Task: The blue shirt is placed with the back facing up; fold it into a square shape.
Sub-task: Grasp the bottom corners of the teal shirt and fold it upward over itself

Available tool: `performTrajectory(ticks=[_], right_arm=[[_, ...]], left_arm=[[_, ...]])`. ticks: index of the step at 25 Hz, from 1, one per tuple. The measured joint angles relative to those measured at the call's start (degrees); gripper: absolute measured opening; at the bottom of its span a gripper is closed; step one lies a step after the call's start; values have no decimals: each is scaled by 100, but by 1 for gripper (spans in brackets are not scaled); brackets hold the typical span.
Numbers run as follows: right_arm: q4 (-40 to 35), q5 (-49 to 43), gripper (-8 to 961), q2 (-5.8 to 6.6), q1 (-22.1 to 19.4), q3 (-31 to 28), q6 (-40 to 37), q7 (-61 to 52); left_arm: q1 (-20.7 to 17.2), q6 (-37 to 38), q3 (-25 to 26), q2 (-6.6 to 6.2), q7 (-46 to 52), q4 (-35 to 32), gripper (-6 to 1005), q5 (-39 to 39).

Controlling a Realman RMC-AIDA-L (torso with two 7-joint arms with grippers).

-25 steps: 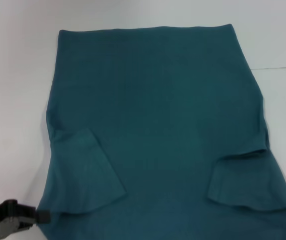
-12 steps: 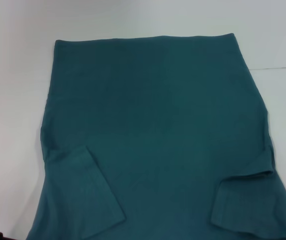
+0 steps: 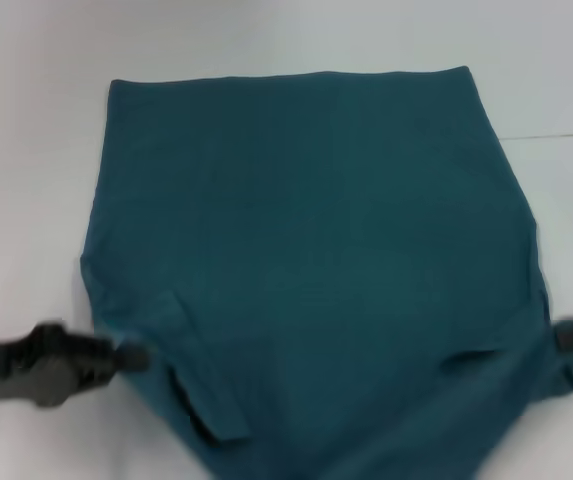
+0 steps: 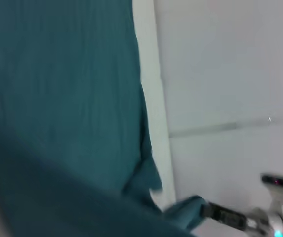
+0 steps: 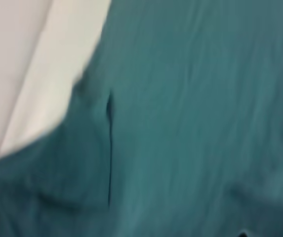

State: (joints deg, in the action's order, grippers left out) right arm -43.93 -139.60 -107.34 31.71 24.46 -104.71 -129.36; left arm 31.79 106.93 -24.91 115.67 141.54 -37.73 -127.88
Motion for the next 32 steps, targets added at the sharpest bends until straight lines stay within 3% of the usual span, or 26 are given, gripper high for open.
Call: performTrajectory(ticks=[5,14,18,23,27,32], right_arm=[[57,476,46,-17,171,-198,773,-343],[386,792,46,-325,455,-12,2733,-386],[706,798,45,-464,573,293,3696,-248],[1040,782,45,-540,730,896,4605,-258],[1036,782,45,-596,840,1086,4982,-301],[1023,783,45,-526,1010,1095,5304,-319]], left_arm=[[509,-1102,17,-48,163,486,18,155],[1129,-3075,-10,-18,324,825,19,306],[1204,-3885,-134,112,352,884,19,308],[1292,-4606,-734,202,377,1000,19,268],[1395,-4759,-822,218,397,953,19,295],[1606,-5149,-1037,178,587,948,18,240]])
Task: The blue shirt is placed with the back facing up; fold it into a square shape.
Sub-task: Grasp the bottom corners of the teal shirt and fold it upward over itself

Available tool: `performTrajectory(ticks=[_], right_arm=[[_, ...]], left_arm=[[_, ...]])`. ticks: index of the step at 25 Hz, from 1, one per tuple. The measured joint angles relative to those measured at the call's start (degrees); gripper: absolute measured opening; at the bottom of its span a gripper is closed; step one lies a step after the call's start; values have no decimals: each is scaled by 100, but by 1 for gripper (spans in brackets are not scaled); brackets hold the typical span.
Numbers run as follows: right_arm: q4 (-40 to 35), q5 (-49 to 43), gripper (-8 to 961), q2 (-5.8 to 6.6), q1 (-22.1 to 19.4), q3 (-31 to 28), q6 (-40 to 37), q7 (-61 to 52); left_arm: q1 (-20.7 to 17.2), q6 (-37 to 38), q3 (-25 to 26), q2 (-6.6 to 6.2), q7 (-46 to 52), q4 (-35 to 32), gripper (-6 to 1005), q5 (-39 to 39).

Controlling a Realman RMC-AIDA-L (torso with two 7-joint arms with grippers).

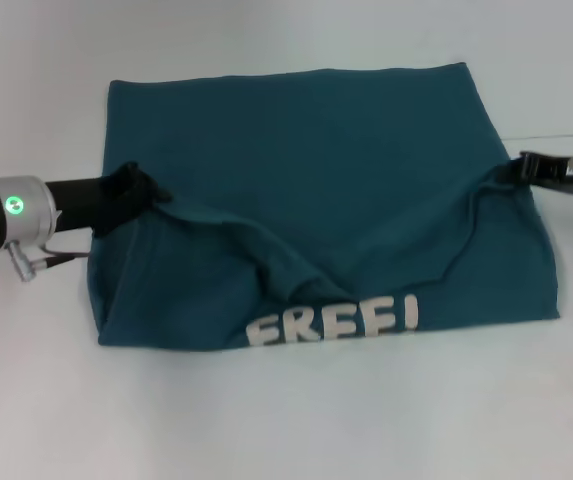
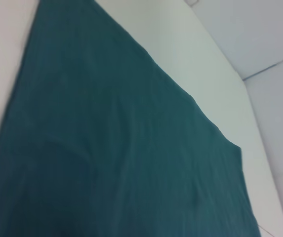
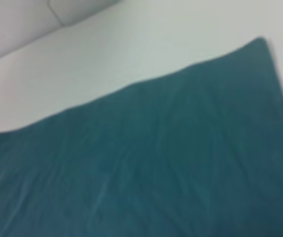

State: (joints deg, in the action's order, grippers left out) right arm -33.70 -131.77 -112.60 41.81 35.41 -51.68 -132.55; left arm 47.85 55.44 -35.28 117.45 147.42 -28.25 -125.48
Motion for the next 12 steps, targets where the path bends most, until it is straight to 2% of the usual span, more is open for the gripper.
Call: performTrajectory(ticks=[5,12], right_arm=[[42,-54,45,54,206,38,413,-31],[462,-301,45,64,485,311,1167,-95]], left_arm=[[176,-469,-229,-7,81,20,20,-4],[307,-1204,-616,74,93,159,21,-8]])
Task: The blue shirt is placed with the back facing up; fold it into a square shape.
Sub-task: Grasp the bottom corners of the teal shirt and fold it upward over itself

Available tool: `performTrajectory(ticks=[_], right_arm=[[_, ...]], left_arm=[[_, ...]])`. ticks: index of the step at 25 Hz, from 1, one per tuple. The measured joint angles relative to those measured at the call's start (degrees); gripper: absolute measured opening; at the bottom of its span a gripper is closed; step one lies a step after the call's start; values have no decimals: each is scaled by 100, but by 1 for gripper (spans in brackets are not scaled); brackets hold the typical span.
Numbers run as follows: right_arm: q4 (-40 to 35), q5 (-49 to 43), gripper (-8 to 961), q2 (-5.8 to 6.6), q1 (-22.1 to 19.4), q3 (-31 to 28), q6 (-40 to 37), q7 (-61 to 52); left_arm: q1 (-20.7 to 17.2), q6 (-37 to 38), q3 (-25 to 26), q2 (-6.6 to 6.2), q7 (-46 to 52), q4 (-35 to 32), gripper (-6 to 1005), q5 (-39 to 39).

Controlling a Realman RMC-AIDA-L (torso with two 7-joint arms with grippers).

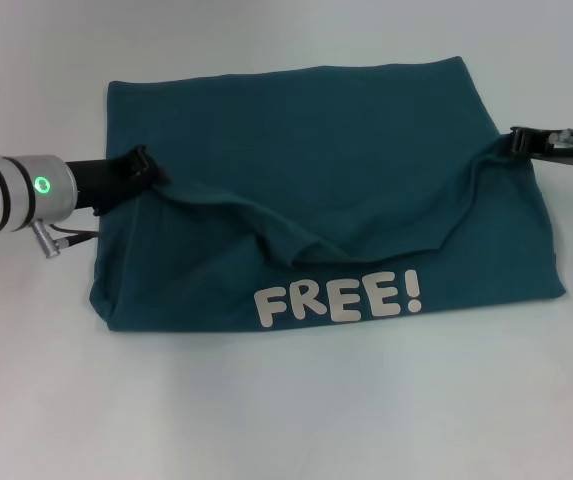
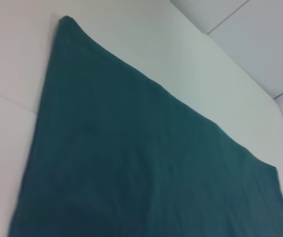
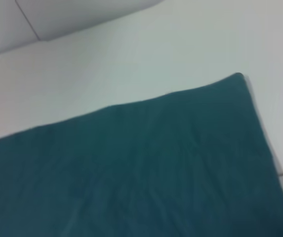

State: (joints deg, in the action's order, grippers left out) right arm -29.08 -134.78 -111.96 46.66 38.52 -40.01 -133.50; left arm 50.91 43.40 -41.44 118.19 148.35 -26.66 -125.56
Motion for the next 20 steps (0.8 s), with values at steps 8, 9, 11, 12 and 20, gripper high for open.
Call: performTrajectory(ticks=[8,9,11,12,20], right_arm=[[138,-242,45,-18,164,212,507,-254],[124,-242,45,-9,181,212,509,-276],[106,-245,45,18,218,213,513,-317],[104,-247,45,27,235,214,515,-324],[286,-271,45,32,310,386,708,-326]], left_arm=[[7,-228,-90,-13,1,9,23,-15],[4,-228,-85,-20,1,-2,23,-5],[2,-227,-79,-29,1,-15,24,12],[3,-231,-80,-34,3,-17,24,14],[80,-457,-212,-1,-37,40,26,-45]])
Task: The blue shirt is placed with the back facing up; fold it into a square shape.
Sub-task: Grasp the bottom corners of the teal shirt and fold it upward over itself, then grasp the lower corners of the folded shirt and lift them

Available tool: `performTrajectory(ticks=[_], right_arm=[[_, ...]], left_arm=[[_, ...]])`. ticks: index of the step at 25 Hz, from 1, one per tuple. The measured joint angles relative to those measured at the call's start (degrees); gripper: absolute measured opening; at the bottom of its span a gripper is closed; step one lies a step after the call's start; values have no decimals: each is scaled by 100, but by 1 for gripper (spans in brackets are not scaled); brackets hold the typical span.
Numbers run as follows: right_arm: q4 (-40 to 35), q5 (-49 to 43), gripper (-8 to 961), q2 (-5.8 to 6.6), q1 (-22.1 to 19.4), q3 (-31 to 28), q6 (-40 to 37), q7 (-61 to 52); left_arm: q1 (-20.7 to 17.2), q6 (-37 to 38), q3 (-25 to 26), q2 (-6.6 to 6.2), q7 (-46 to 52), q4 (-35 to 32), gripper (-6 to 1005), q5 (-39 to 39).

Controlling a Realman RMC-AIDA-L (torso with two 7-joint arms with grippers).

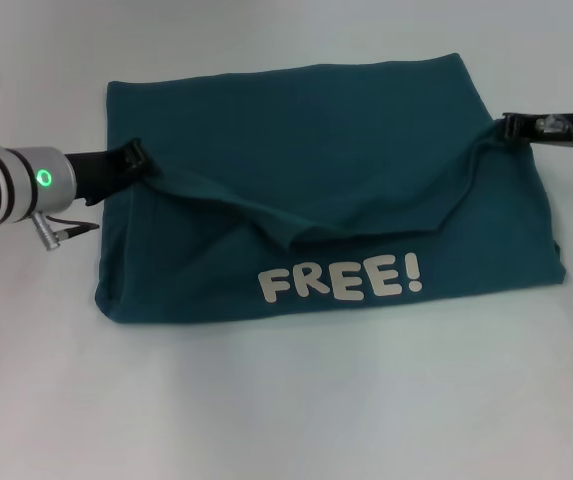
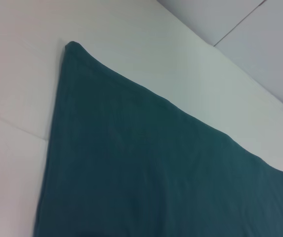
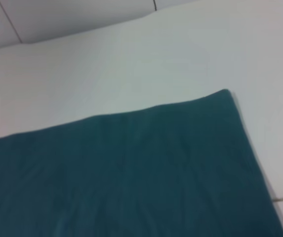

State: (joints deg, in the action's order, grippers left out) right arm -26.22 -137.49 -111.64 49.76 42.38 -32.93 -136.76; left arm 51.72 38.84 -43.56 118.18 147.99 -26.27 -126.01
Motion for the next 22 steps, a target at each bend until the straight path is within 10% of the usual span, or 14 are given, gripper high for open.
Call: performTrajectory(ticks=[10,22], right_arm=[[42,-14,81,40,-50,280,-15,-6],[-585,152,580,287,-485,27,-1594,-507]], left_arm=[[-139,-142,-154,34,-18,-32,28,5],[-886,509,-24,130,203,-795,585,330]])
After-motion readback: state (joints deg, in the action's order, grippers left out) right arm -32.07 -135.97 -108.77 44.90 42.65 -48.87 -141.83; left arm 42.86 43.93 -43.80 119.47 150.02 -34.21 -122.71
